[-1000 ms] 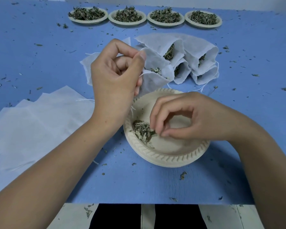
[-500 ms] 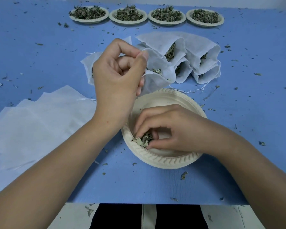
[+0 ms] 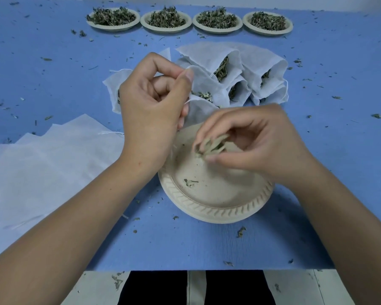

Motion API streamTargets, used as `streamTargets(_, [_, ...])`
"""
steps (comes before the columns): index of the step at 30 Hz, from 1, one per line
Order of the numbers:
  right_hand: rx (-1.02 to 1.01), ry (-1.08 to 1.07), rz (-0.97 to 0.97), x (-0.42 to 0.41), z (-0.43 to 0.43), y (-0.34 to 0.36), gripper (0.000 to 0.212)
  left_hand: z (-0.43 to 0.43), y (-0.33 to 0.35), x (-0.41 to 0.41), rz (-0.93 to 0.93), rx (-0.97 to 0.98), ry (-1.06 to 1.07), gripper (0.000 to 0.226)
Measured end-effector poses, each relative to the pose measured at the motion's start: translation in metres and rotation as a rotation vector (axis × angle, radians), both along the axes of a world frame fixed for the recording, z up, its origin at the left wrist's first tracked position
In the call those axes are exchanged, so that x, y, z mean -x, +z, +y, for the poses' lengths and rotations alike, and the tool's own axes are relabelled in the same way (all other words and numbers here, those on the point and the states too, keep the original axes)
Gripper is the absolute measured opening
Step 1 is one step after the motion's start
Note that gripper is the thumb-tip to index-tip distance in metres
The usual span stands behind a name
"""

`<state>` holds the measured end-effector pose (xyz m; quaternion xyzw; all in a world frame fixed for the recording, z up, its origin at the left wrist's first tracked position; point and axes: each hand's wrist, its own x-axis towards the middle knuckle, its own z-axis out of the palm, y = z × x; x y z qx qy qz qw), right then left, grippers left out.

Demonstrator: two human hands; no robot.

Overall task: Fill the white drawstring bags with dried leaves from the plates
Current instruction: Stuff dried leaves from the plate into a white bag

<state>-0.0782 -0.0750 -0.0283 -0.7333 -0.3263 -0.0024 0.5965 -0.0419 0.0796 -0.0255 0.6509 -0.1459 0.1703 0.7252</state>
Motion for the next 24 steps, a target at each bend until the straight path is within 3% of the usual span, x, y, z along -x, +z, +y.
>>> streamTargets(4, [-0.430,-0.120,0.031,-0.003,-0.003,0.003,0.013,-0.001,0.000,0.000,0.012,-0.035,-0.035,0.025])
streamTargets(7, [-0.525,-0.323,0.054,-0.006,-0.004,0.003,0.020,-0.001,-0.001,0.000,0.005,-0.084,-0.055,0.024])
streamTargets(10, [-0.413,-0.478,0.010,-0.007,-0.003,0.001,0.022,-0.003,-0.002,0.002,-0.006,-0.121,-0.077,0.024])
streamTargets(13, [-0.185,-0.532,-0.156,-0.005,0.002,-0.003,0.028,-0.005,-0.003,0.004,-0.015,-0.146,-0.116,0.023])
streamTargets(16, [0.085,-0.577,-0.295,-0.006,0.005,-0.009,0.017,-0.007,-0.005,0.006,-0.005,-0.147,-0.160,0.023])
streamTargets(20, [0.082,-0.562,-0.218,-0.007,0.003,-0.006,0.023,-0.008,-0.006,0.007,0.007,-0.139,-0.153,0.024])
streamTargets(24, [0.089,-0.549,-0.345,-0.004,0.001,-0.004,0.018,-0.006,-0.004,0.006,-0.007,-0.122,-0.145,0.023])
